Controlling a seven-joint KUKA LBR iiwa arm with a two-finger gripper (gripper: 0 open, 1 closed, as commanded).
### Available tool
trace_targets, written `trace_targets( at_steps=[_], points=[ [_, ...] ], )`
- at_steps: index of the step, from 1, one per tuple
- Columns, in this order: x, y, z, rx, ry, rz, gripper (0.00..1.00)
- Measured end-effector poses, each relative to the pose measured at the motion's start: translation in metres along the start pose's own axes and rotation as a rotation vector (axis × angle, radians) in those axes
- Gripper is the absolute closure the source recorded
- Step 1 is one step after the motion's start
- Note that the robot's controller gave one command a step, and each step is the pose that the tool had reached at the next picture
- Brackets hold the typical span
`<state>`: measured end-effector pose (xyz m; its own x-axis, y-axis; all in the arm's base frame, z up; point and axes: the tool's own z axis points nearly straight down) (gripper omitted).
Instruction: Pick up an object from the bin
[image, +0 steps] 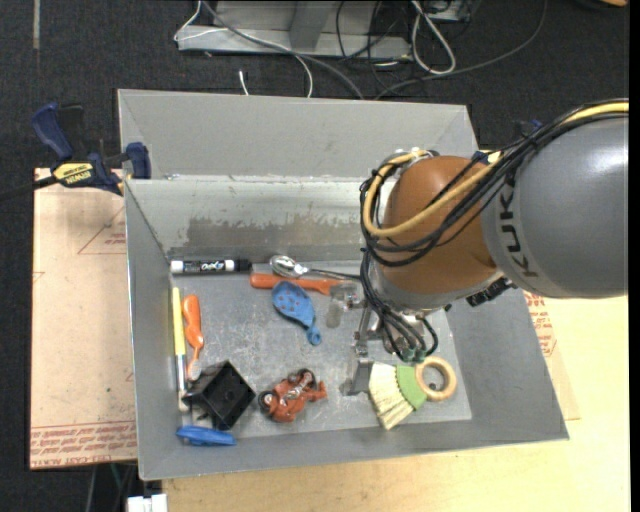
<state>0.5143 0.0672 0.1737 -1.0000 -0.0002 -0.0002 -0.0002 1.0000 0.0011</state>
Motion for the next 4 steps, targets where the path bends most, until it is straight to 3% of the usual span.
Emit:
trace_targets(
  at_steps=[1,2,3,4],
  points=[
    [0.020,0.038,0.070,-0.001,-0.001,-0.139,0.00],
    [0.026,0.061,0.057,0.000,-0.005,-0.144,0.00],
    [0.022,0.064,0.061,-0.001,-0.001,-0.222,0.00],
    [0.011,0.048,0.106,-0.002,-0.006,-0.346,0.00]
  ],
)
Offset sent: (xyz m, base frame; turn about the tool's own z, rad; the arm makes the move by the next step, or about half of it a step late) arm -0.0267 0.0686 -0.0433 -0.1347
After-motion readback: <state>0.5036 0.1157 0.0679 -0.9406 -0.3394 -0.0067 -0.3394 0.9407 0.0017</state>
